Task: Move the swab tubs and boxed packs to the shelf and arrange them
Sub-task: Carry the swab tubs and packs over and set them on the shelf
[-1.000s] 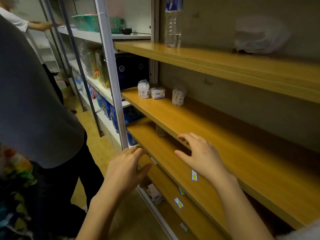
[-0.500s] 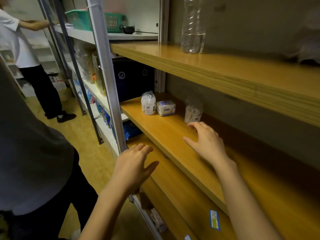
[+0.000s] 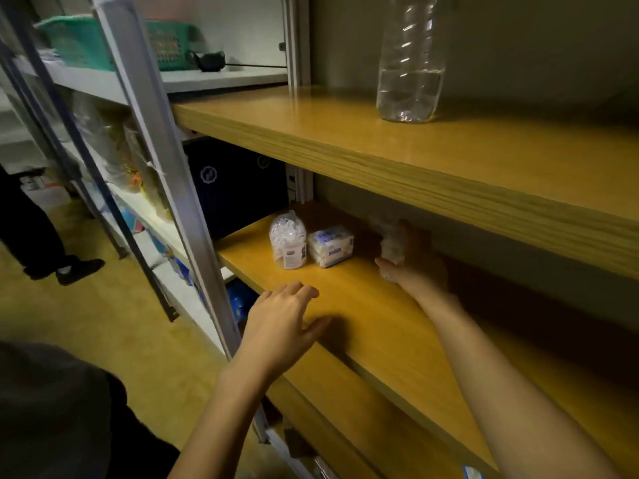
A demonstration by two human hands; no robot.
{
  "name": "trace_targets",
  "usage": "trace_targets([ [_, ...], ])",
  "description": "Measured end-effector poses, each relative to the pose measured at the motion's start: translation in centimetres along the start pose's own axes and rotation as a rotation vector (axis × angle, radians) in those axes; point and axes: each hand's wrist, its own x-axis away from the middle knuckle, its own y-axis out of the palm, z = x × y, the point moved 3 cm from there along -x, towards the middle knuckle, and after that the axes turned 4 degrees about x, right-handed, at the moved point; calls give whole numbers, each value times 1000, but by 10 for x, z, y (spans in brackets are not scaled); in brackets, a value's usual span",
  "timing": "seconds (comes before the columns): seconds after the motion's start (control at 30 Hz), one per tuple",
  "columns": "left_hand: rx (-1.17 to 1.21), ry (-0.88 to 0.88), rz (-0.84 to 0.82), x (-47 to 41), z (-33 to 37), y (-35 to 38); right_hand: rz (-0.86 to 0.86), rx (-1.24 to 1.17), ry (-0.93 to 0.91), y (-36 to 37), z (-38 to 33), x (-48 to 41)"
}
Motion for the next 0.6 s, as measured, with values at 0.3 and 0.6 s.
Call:
trace_targets([
  [0.3, -61, 98, 60, -106, -17, 4, 3, -47, 169, -11, 17, 27],
  [0.6, -371, 24, -273, -169, -28, 38, 103, -15, 104, -38, 24, 92],
])
